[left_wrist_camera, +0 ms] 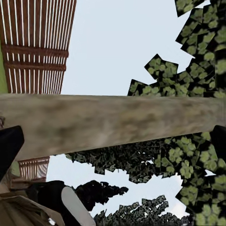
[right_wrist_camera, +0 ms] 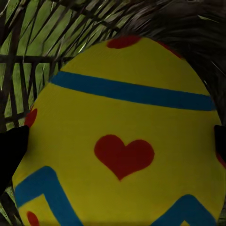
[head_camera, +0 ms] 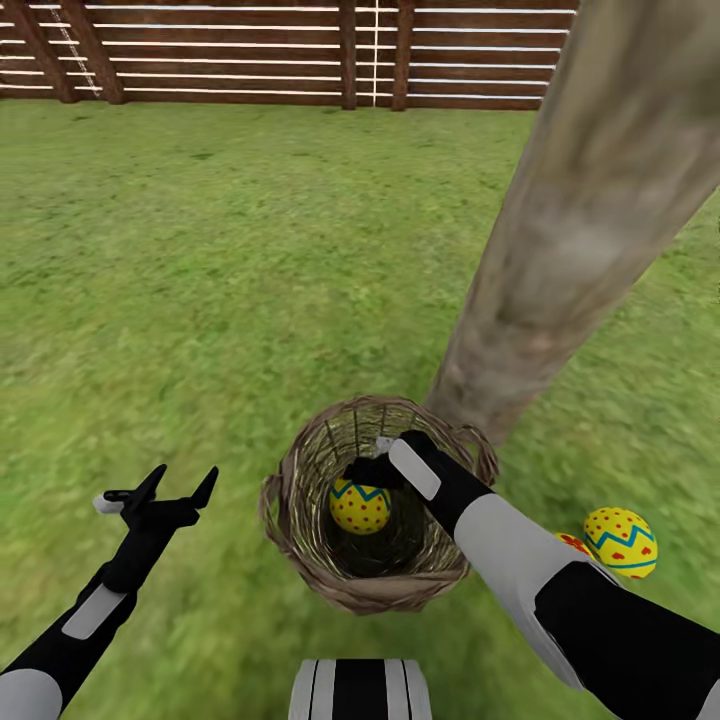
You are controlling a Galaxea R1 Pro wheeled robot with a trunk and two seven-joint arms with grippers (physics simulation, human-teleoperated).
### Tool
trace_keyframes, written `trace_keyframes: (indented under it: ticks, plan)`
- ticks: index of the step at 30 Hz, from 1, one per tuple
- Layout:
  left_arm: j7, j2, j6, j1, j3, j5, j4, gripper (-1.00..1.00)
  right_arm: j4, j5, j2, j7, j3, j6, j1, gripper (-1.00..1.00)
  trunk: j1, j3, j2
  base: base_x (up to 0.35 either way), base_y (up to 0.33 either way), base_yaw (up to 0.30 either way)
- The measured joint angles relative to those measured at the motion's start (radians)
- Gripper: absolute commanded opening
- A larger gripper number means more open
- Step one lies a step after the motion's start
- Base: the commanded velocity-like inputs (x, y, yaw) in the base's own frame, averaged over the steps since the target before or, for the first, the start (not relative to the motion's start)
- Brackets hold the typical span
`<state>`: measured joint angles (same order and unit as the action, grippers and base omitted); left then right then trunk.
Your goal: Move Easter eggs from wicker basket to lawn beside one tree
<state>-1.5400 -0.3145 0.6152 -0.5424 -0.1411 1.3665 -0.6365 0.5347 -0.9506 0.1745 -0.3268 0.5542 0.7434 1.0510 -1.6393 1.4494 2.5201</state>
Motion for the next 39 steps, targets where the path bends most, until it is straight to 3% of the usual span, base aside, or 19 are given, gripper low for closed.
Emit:
trace_keyframes:
  ticks: [4,6,10,12,32,33,34,35,39]
  plan:
    - [0.000,0.001,0.000,0.000,0.000,0.000,0.001,1.00,0.004,0.002,0.000,0.005,0.000,0.024,-0.003,-1.00,0.002,-0.015,-0.001,0.000,0.000,0.000]
    - [0.000,0.001,0.000,0.000,-0.001,0.000,0.001,1.00,0.005,0.005,0.000,0.043,0.001,0.054,-0.004,-1.00,0.003,-0.023,-0.001,0.000,0.000,0.000]
    - [0.001,-0.001,0.000,0.000,0.000,0.000,0.000,1.00,0.009,0.007,-0.045,0.099,-0.001,0.068,-0.004,-1.00,0.004,-0.039,-0.002,-0.131,-0.077,0.000]
    - [0.001,-0.003,0.000,0.000,0.000,0.000,0.000,1.00,0.010,0.007,-0.050,0.100,-0.001,0.069,-0.004,-1.00,0.005,-0.046,-0.003,-0.187,-0.120,0.000]
    - [0.001,-0.004,0.000,0.000,0.000,0.000,0.000,1.00,0.010,0.007,-0.054,0.101,-0.001,0.069,-0.004,-1.00,0.014,-0.120,-0.007,-0.142,-0.092,0.000]
    - [-0.005,-0.004,-0.004,0.000,0.000,0.004,0.003,1.00,0.011,-0.001,-0.113,0.328,0.003,0.049,-0.004,-1.00,0.014,-0.120,-0.007,-0.020,-0.013,0.000]
    - [-0.009,-0.004,-0.006,0.000,-0.001,0.007,0.005,1.00,0.012,0.001,-0.156,0.491,0.005,0.037,-0.004,-1.00,0.014,-0.120,-0.007,-0.007,-0.004,0.000]
    - [-0.011,-0.004,-0.007,0.000,-0.001,0.009,0.007,1.00,0.012,0.001,-0.175,0.569,0.005,0.032,-0.004,-1.00,0.014,-0.120,-0.007,-0.003,-0.002,0.000]
    - [-0.012,-0.003,-0.008,0.000,-0.001,0.009,0.007,1.00,0.011,0.023,-0.182,0.607,0.003,0.030,-0.004,-1.00,0.014,-0.120,-0.007,0.000,0.000,0.000]
